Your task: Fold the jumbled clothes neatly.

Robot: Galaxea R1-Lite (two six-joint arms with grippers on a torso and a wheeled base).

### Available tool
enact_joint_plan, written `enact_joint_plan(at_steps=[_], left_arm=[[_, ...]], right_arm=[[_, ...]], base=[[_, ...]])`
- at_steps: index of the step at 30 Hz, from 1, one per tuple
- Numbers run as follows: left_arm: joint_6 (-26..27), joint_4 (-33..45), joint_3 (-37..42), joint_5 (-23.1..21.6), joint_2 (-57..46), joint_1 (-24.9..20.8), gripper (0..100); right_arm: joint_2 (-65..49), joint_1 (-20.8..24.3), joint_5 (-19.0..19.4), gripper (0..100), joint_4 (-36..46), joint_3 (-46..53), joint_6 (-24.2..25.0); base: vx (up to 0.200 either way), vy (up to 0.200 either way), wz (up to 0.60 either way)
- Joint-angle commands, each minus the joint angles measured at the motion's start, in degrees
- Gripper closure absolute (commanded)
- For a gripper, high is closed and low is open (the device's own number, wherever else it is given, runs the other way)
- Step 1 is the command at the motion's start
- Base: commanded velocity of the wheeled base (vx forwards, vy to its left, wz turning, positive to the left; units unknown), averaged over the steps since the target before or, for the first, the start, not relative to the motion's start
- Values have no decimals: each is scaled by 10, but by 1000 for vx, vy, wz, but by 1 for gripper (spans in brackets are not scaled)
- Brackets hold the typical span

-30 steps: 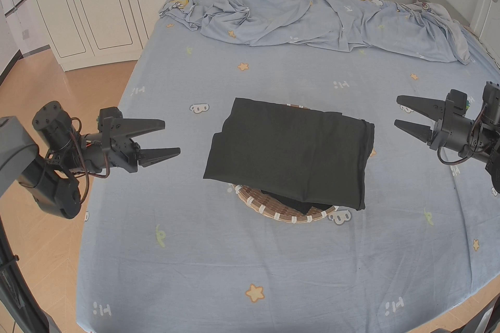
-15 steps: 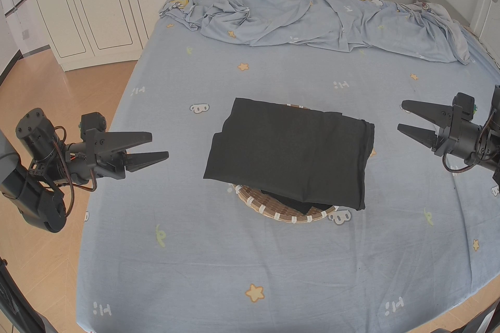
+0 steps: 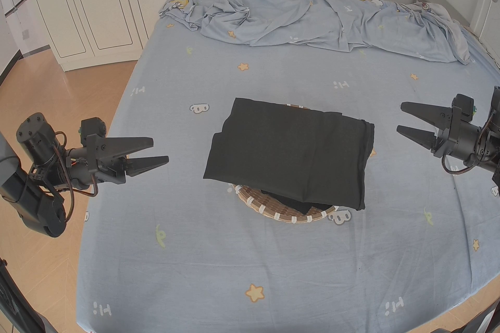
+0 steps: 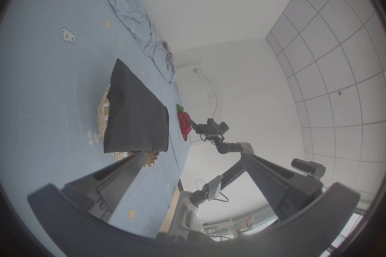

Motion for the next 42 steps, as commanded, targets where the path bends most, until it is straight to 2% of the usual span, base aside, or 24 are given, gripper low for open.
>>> enact_joint_plan(at_steps=[1, 27, 29, 30, 33, 36, 38, 42], left_arm=[[-10, -10, 0, -5, 0, 4, 0], [-5, -10, -2, 1, -4, 6, 0], [-7, -10, -1, 1, -13, 11, 0], [-9, -10, 8, -4, -23, 22, 0], [-10, -10, 34, -15, -57, 35, 0], [-11, -10, 64, -67, -95, 61, 0], [-16, -10, 84, -125, -133, 88, 0], [-34, -10, 107, -130, -174, 100, 0]], right_arm=[[7, 2, 0, 0, -1, -1, 0], [7, 1, -6, 0, -1, -1, -1], [4, 1, -17, 0, -1, 3, -3], [0, 1, -38, 0, -1, 16, -4], [-11, -6, -67, 0, 0, 33, -14], [-21, -13, -106, 0, 1, 48, -28], [-35, -13, -154, 0, 2, 63, -40], [-60, -13, -179, 0, 6, 82, -57]], base=[[0, 0, 0], [0, 0, 0], [0, 0, 0], [0, 0, 0], [0, 0, 0], [0, 0, 0], [0, 0, 0], [0, 0, 0]])
